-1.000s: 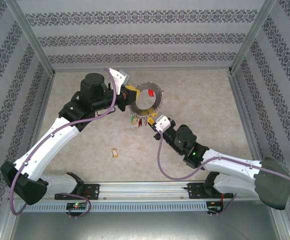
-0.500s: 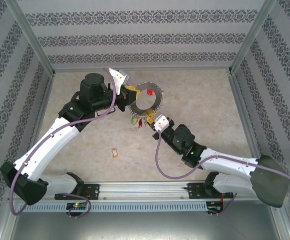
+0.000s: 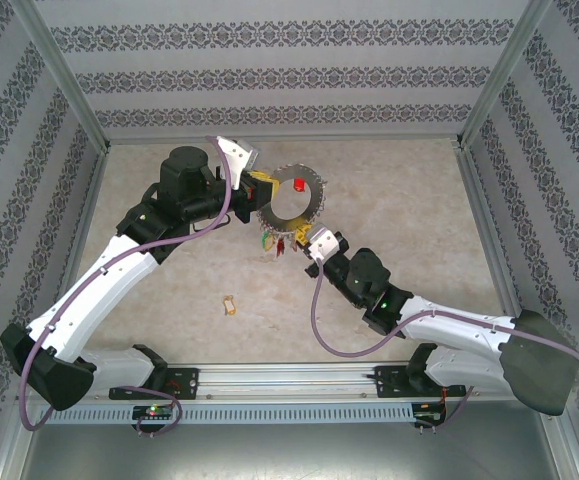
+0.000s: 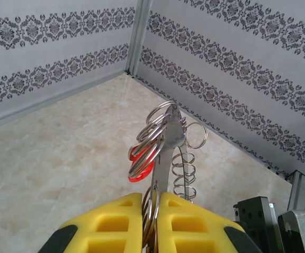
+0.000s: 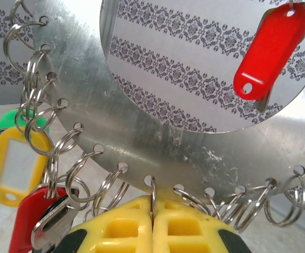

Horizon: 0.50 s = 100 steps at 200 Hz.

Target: Put the keys on the keyring

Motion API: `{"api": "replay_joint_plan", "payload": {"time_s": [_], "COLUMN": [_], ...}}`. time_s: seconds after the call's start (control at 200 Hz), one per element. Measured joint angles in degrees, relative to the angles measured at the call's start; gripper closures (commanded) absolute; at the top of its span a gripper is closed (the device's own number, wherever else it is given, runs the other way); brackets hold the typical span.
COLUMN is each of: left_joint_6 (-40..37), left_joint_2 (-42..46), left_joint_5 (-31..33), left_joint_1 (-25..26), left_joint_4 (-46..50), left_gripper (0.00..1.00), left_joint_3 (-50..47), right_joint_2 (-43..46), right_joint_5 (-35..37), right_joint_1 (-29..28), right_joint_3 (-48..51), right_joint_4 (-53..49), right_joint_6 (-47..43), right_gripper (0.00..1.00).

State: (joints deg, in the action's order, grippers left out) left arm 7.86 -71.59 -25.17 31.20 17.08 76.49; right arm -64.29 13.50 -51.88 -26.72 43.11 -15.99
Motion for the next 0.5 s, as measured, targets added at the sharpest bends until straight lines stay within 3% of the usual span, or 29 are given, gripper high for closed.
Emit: {"api": "replay_joint_plan", "payload": {"time_s": [0.205, 0.5], "left_joint_6": [2.29, 14.99], "left_joint_2": [0.00, 0.68], "left_joint_5": [2.16, 7.28], "left_joint_1": [0.20, 0.33], "left_joint_4": [-1.09, -8.92], "left_gripper": [1.00, 0.93], "left_joint_3": [-1.01, -10.32], "right_joint_2": [0.07, 3.91], "right_joint_5": [0.02, -2.71], "right_joint_1": [0.02, 2.86], "right_joint_3": [0.00, 0.00], "right_joint_4": [-0.66, -10.56], "right_joint_6": [0.02, 2.16], "right_gripper": [1.00, 1.00]}}
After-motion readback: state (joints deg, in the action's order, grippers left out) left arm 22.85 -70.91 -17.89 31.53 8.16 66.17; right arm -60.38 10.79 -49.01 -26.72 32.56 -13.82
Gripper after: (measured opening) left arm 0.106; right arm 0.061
